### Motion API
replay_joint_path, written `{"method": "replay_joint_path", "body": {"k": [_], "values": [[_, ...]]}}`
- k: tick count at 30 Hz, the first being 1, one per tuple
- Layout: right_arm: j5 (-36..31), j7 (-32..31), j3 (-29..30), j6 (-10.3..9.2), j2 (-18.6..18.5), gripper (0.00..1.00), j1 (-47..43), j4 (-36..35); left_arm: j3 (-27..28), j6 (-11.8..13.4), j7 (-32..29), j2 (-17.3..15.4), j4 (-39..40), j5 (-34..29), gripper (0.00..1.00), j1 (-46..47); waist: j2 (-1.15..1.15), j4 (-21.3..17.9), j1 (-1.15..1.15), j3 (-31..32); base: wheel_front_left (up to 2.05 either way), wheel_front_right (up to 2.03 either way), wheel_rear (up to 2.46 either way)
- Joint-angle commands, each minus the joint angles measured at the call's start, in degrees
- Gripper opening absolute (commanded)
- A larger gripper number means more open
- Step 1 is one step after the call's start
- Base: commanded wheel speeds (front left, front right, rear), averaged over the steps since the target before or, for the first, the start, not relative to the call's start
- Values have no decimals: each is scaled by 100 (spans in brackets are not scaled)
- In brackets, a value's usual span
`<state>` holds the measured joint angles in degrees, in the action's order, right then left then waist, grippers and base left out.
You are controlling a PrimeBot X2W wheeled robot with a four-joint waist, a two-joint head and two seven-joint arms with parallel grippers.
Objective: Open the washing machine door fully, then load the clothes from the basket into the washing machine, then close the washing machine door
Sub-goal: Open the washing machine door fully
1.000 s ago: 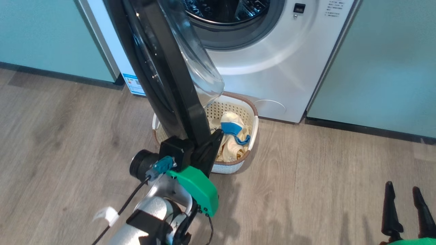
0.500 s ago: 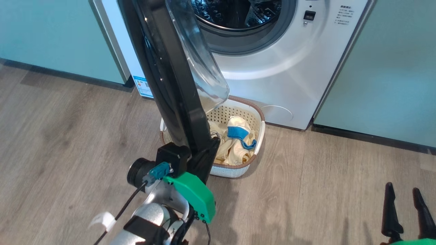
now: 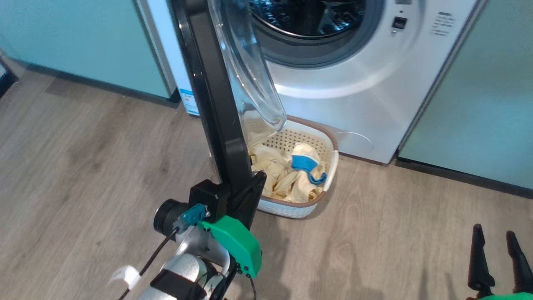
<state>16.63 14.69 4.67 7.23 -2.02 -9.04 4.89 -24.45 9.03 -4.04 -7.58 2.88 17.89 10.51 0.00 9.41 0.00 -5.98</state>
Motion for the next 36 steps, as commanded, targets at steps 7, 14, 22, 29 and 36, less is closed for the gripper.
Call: {"method": "replay_joint_path", "body": {"k": [7, 14, 22, 29, 36], "values": [[-66, 30, -73, 25, -86, 100, 127, -168, 295, 156, 114, -149, 191, -34, 0, 95, 0, 344, 0, -4, 0, 0, 0], [-100, 30, -42, 25, -86, 100, 127, -163, 290, 238, 165, -177, 249, -76, 0, 35, 0, 676, 0, 4, 0, 0, 0], [-126, 30, -32, 25, -86, 100, 137, -156, 439, 321, 237, -298, 228, -49, 0, -27, 0, 988, 0, 8, 0, 0, 0], [-125, 30, -46, 25, -86, 100, 133, -127, 700, 452, 332, -465, 226, 6, 0, -170, 0, 1073, 0, 50, 0, 0, 0], [-171, 30, -59, 25, -86, 100, 128, -130, 1103, 566, 523, -671, 207, 125, 0, -265, 0, 1025, 0, 51, 0, 0, 0]]}}
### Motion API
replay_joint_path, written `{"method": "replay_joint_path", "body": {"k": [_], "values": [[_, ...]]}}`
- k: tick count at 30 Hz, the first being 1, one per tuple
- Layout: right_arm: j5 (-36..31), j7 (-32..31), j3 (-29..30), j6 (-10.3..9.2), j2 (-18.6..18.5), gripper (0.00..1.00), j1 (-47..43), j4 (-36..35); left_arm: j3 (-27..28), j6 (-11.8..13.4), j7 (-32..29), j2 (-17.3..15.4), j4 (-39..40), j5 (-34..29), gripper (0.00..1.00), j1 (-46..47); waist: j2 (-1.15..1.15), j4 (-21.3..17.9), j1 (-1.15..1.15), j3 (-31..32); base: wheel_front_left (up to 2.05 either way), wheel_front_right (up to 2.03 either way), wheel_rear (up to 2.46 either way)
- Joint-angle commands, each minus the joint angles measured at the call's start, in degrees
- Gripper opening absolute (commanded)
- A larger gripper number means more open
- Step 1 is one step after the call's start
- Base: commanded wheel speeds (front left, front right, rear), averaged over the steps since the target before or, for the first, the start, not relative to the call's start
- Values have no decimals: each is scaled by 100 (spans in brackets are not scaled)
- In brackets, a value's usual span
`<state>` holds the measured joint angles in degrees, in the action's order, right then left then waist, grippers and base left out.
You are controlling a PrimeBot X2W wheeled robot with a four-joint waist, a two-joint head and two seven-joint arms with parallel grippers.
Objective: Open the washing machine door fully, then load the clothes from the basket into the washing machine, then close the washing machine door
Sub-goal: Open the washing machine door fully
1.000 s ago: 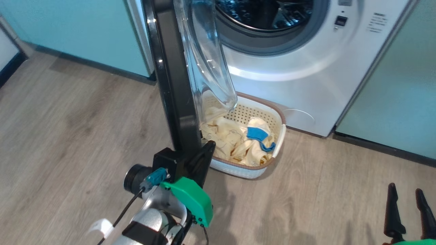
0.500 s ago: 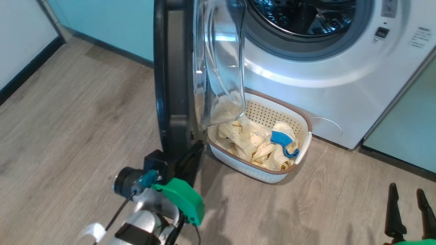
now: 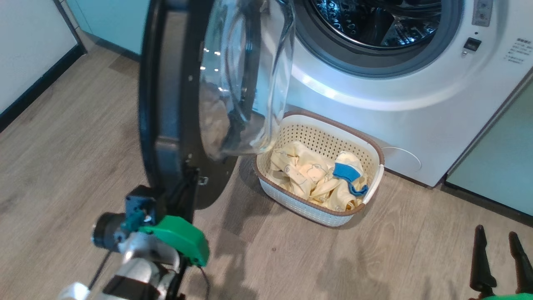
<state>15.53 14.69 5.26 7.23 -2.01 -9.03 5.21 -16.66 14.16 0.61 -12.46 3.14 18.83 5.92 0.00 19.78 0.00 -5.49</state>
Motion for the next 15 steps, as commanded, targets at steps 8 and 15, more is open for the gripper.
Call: {"method": "replay_joint_path", "body": {"k": [8, 15], "values": [[-111, 30, -35, 25, -87, 100, 99, -181, 573, 9, 213, -426, 30, 111, 0, 174, 0, -86, 0, 22, 0, 0, 0], [-130, 30, -34, 25, -87, 100, 88, -196, 785, -9, 431, -559, -266, 183, 0, 292, 0, -105, 0, 4, 0, 0, 0]]}}
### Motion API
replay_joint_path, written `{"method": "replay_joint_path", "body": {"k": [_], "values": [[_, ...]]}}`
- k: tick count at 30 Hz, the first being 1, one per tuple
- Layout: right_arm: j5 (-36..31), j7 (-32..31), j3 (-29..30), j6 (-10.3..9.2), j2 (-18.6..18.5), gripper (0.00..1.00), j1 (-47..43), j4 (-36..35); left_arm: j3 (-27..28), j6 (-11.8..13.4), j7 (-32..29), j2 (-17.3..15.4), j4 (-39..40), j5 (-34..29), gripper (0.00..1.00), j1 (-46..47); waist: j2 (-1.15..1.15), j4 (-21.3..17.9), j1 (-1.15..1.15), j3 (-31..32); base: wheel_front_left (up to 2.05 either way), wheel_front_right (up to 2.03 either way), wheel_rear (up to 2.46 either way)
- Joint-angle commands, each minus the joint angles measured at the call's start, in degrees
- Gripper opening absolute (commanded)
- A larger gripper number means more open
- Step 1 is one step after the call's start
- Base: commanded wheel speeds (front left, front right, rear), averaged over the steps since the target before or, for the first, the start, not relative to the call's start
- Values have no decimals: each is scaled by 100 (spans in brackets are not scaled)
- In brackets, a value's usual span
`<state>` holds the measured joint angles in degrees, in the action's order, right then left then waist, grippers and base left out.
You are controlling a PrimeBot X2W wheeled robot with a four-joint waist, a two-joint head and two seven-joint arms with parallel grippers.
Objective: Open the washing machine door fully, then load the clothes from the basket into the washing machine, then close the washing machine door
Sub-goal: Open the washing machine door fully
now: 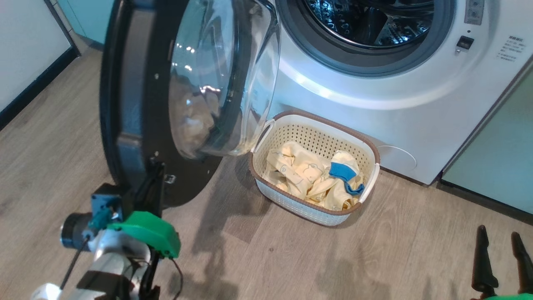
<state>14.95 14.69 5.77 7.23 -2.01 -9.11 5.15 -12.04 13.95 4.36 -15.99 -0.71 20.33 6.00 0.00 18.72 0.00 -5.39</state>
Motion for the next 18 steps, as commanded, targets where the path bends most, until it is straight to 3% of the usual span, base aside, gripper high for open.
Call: {"method": "replay_joint_path", "body": {"k": [1, 18], "values": [[-79, 30, -83, 25, -87, 100, 95, -192, 356, 5, 99, -218, 63, 52, 0, 307, 0, 3, 0, -16, 0, 0, 0], [-359, 30, 35, 25, -87, 100, 145, -320, 849, -354, 971, -369, -1400, 309, 0, 1048, 0, 96, 0, -327, 0, 0, 0]]}}
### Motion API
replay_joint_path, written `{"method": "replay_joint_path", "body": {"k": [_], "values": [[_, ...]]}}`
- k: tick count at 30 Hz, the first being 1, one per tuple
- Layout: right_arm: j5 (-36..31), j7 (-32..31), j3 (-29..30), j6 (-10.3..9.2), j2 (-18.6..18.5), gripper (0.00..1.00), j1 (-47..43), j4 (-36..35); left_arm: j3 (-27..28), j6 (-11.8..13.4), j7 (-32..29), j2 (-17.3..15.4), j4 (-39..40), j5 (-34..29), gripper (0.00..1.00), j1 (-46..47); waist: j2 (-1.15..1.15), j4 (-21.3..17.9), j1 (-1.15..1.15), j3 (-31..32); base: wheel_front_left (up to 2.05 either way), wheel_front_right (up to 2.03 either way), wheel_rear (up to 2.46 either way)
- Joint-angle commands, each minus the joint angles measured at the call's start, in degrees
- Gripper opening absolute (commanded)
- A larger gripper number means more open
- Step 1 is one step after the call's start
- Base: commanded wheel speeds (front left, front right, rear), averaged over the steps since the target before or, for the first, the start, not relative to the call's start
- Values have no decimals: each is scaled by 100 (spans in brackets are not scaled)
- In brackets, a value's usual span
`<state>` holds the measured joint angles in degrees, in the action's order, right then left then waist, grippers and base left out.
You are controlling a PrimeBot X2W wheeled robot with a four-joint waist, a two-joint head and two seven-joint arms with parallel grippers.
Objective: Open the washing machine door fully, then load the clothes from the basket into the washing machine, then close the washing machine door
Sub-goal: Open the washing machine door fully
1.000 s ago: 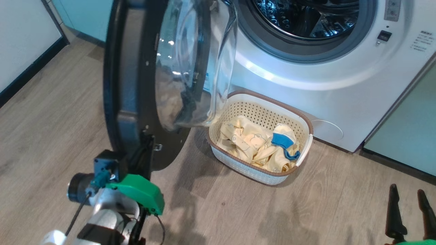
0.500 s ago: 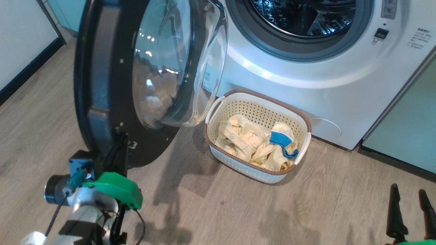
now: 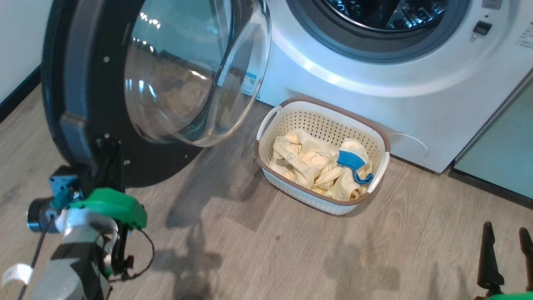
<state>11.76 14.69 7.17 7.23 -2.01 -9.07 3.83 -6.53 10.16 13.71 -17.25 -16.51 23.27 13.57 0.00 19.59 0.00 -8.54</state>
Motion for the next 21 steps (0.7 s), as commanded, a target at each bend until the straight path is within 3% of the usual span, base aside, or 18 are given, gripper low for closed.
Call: {"method": "replay_joint_path", "body": {"k": [1, 11, 21], "values": [[-61, 30, -95, 25, -87, 100, 151, -199, 321, -1, 61, -234, 92, 16, 0, 355, 0, 20, 0, -39, 0, 0, 0], [-286, 30, -30, 25, -148, 100, 291, -318, 954, -408, 127, -92, -648, -301, 0, 1115, 0, 81, 0, -461, 0, 0, 0], [-321, -45, 26, 25, -329, 100, 432, -473, 1704, -625, 128, 197, -1103, -760, 0, 1687, 0, 112, 0, -868, 0, 0, 0]]}}
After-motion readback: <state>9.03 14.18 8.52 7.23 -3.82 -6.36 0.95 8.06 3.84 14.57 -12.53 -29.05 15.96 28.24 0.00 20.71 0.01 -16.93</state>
